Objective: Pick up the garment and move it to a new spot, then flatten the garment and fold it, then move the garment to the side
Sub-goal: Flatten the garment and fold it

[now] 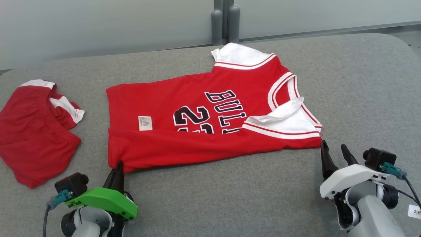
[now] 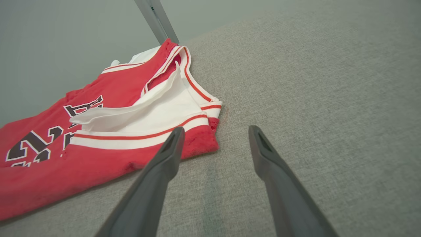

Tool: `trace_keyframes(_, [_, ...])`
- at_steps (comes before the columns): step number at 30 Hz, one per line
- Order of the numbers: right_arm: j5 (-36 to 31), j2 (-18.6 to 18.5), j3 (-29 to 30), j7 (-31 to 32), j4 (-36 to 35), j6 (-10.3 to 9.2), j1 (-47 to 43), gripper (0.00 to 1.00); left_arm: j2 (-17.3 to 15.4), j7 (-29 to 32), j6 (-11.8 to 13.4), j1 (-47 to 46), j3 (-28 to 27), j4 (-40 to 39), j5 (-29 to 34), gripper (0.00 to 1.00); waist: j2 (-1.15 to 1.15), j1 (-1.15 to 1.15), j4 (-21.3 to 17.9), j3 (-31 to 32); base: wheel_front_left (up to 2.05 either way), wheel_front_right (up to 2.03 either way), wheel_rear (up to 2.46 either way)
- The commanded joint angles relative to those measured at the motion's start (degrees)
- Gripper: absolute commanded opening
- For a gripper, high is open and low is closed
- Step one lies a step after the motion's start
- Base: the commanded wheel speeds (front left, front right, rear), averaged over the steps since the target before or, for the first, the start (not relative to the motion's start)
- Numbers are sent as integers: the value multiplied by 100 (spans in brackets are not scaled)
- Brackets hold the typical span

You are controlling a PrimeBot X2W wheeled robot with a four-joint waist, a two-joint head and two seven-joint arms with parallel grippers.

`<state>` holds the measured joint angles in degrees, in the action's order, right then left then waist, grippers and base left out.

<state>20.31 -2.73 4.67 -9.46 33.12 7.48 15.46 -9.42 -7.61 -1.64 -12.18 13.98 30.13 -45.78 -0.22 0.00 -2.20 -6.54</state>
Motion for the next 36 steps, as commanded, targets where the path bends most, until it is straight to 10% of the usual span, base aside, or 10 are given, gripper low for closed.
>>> trace_keyframes(1, [11, -21, 17, 24, 58, 2, 96, 100, -50, 13, 34, 71, -2, -49, 49, 0, 22, 0, 67, 14, 0, 0, 0])
trace_keyframes(14, [209, -20, -93, 405, 1951, 2, 1160, 100, -57, 200, 275, 262, 134, -656, 99, 0, 22, 0, 286, -64, 0, 0, 0])
trace_keyframes(16, [293, -15, -149, 440, 2209, 2, 1298, 53, -58, 201, 279, 260, 136, -658, 86, 0, 22, 0, 278, -77, 0, 0, 0])
trace_keyframes(20, [550, -5, -375, 423, 2581, 2, 1576, 2, -62, 195, 290, 215, 137, -630, 62, 0, 22, 0, 268, -95, 0, 0, 0])
trace_keyframes(36, [657, -189, -279, -294, 2156, 0, 1382, 0, -196, 78, 286, 499, 257, -894, 189, 0, 22, 0, 219, 152, 0, 0, 0])
